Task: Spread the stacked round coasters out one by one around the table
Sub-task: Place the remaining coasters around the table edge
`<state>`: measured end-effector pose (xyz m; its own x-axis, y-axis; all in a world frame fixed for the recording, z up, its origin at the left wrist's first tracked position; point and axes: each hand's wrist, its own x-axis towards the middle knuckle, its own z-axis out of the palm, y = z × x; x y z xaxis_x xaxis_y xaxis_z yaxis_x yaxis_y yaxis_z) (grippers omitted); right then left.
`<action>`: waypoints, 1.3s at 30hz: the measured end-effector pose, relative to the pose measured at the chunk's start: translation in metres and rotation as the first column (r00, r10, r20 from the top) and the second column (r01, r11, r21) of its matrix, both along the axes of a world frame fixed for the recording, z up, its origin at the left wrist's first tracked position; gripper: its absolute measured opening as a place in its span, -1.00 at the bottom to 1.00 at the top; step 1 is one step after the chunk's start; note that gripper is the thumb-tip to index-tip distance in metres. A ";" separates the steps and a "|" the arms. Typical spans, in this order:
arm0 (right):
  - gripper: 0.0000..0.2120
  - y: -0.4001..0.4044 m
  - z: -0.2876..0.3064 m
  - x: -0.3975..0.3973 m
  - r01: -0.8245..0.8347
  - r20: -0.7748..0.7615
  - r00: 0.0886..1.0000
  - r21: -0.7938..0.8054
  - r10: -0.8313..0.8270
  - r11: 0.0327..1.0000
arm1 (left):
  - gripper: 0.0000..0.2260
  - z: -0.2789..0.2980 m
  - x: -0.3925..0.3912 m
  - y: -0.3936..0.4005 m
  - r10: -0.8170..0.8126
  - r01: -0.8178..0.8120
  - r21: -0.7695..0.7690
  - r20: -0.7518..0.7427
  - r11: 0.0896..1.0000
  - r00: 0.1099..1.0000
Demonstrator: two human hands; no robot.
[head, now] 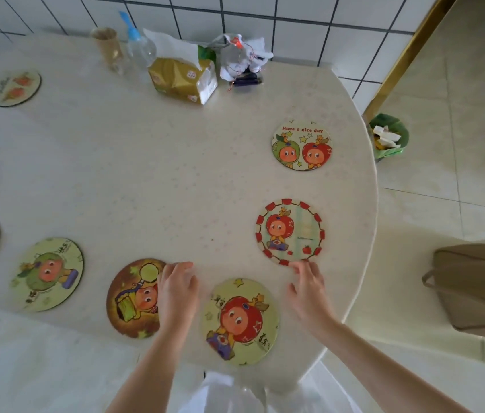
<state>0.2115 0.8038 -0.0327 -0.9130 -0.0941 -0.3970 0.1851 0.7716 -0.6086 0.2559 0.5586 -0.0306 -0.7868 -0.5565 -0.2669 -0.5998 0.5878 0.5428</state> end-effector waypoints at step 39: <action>-0.71 -0.047 0.005 0.085 0.324 0.207 0.926 -0.011 -0.315 0.946 | -0.44 -0.002 0.067 -0.135 0.069 -0.072 0.022 0.111 0.997 0.991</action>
<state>0.2966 0.7570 -0.0273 -0.7998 0.1680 -0.5763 0.5387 0.6244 -0.5657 0.3225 0.4236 -0.0329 -0.7112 -0.6012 -0.3644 -0.6960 0.5290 0.4856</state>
